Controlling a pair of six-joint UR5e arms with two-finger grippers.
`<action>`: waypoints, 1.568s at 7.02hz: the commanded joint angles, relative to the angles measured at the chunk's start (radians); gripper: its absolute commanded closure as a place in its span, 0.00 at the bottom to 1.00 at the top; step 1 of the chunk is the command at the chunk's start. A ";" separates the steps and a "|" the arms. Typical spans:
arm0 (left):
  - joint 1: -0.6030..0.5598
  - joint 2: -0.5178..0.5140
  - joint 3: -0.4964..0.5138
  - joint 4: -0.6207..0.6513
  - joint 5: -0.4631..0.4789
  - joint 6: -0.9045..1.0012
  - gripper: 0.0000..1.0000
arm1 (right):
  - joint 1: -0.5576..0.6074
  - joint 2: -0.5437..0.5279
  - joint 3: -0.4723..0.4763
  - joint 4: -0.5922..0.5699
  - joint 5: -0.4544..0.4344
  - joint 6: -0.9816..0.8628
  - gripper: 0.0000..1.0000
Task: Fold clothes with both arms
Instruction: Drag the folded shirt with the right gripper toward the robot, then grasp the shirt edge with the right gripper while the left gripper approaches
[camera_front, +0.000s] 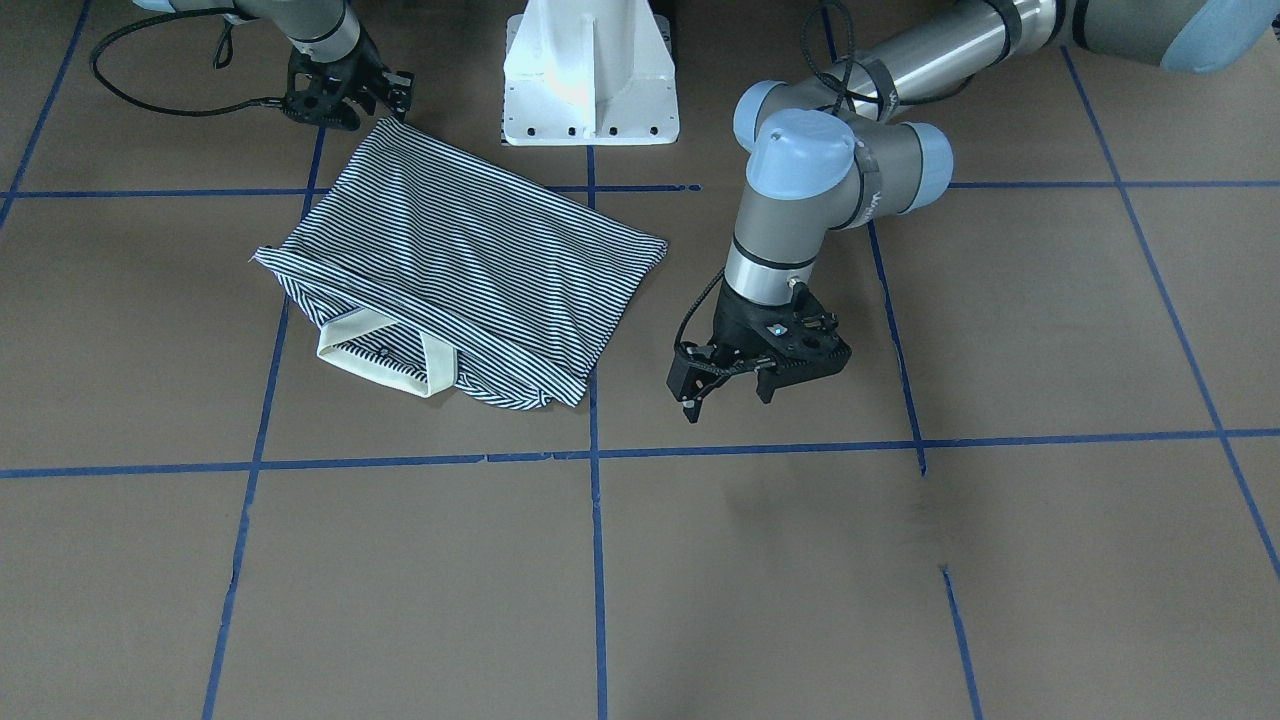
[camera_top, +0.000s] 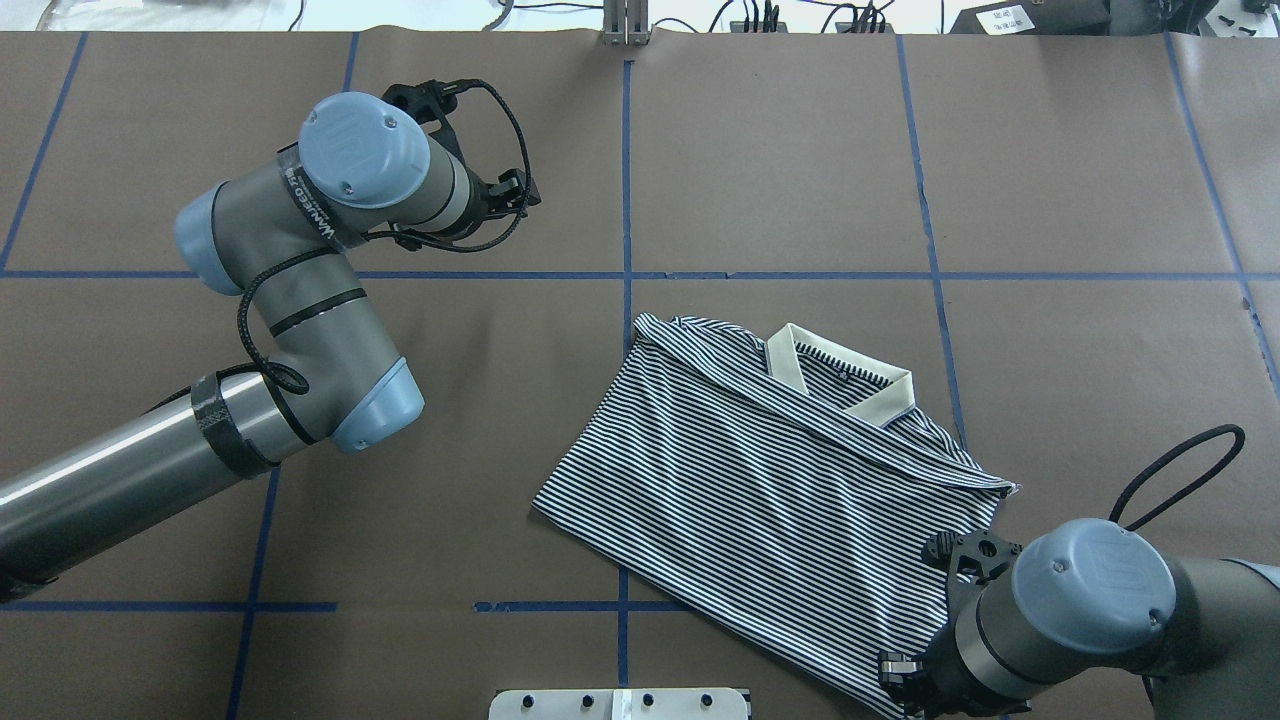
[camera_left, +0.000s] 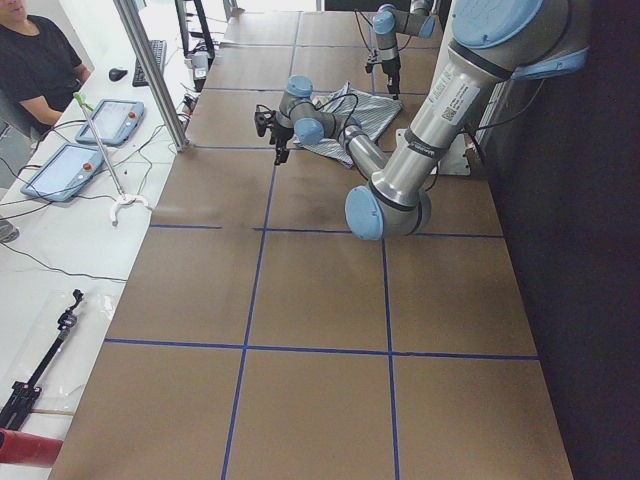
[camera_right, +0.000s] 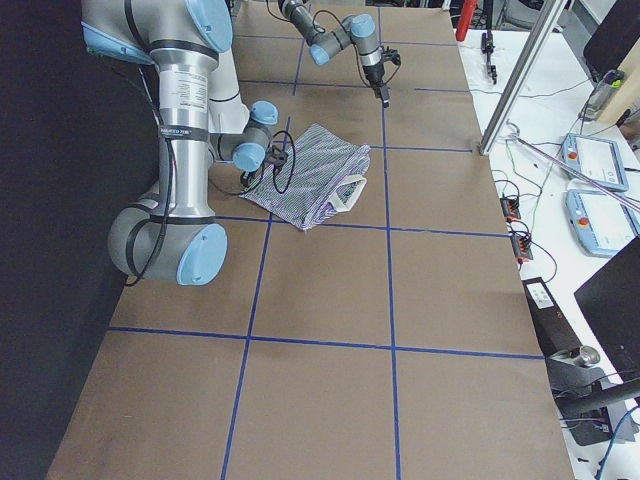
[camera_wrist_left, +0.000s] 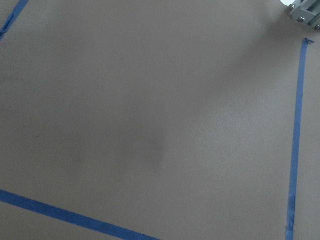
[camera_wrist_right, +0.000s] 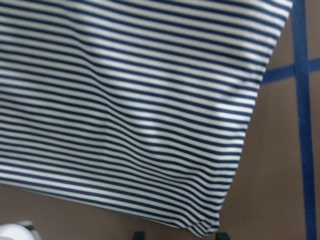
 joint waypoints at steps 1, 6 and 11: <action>0.127 0.064 -0.115 0.041 -0.006 -0.109 0.00 | 0.198 0.141 -0.004 0.004 0.008 -0.030 0.00; 0.304 0.075 -0.145 0.113 -0.012 -0.318 0.01 | 0.346 0.206 -0.010 0.005 -0.008 -0.105 0.00; 0.305 0.078 -0.137 0.115 -0.012 -0.343 0.85 | 0.367 0.226 -0.010 0.004 -0.004 -0.105 0.00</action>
